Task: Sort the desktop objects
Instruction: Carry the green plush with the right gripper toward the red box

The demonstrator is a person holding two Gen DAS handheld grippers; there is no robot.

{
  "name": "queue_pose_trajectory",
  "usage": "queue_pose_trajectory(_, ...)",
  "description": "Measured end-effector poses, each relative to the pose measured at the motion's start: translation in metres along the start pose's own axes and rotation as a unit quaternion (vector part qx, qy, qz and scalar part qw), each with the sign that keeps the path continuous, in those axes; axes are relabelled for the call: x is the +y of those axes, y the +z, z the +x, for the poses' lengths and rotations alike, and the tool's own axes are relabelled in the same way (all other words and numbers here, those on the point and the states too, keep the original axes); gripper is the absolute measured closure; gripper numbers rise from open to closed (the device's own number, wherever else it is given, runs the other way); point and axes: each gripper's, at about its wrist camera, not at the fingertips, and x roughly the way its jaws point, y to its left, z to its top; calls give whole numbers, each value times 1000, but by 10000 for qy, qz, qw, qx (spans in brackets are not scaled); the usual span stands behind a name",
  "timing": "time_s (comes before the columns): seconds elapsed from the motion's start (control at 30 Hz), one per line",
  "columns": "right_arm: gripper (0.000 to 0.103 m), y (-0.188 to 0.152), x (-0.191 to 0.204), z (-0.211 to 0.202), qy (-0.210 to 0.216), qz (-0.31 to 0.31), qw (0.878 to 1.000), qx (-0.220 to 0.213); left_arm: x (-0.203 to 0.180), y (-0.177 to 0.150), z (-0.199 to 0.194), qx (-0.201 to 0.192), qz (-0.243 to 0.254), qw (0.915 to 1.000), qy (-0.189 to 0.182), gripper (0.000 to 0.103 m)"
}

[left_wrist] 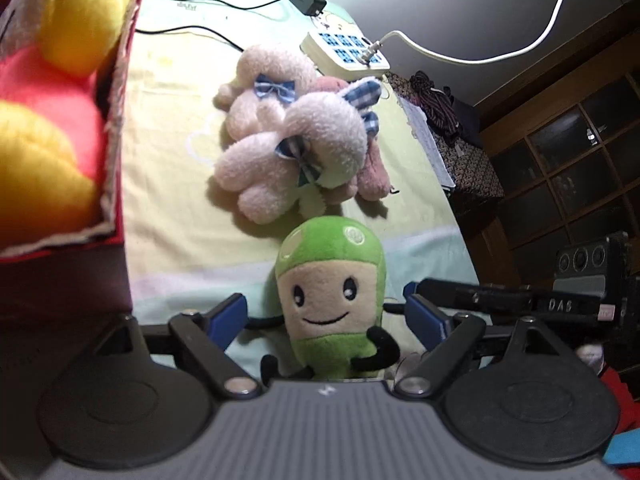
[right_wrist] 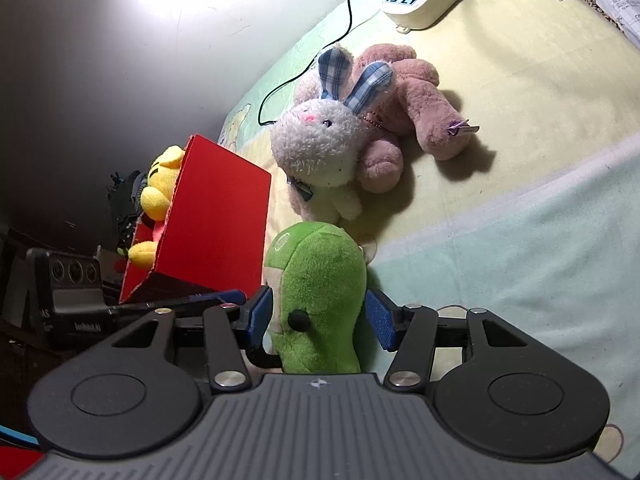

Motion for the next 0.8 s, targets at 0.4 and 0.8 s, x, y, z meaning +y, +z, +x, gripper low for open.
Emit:
queue_pose_trajectory(0.4, 46, 0, -6, 33, -65, 216, 9989, 407, -12, -12, 55, 589, 147, 9981, 85, 35)
queue_pose_trajectory(0.8, 53, -5, 1, -5, 381, 497, 9980, -117, -62, -11, 33, 191, 1184, 9923, 300, 37)
